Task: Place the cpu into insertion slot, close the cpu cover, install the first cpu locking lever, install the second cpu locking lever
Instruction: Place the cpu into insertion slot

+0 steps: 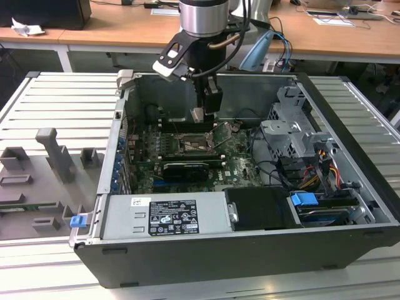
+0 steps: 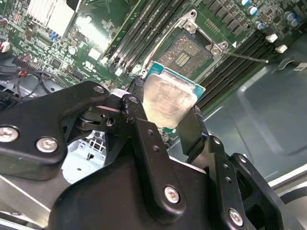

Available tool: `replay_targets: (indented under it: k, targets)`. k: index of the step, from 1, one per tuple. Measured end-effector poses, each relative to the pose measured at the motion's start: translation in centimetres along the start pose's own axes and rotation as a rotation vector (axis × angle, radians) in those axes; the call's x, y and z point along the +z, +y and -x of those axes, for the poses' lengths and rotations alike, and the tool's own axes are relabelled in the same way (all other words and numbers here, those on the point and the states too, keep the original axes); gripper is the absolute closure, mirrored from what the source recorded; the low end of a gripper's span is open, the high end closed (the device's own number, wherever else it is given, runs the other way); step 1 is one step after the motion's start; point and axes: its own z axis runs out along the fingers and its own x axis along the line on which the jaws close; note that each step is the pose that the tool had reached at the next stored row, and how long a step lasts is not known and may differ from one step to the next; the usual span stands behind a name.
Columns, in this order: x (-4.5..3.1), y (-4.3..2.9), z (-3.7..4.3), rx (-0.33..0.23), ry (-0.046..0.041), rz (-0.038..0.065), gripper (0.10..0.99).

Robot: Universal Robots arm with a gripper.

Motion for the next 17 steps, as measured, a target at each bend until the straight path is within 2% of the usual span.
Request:
replay_targets:
  k: [5,8,9,12,15,17]
  targets:
    - [0.19,-0.02,0.00,0.039,-0.0039,0.000,0.557]
    - [0.38,-0.04,0.00,0.102,-0.0103,0.000,0.557]
    - [0.48,-0.05,0.00,0.139,-0.0141,0.000,0.557]
    - [0.62,-0.06,0.00,0.186,-0.0189,0.000,0.557]
    - [0.90,-0.08,-0.06,0.217,-0.0218,0.000,0.557]
    - [1.21,-0.22,-0.07,0.216,-0.0219,0.000,0.557]
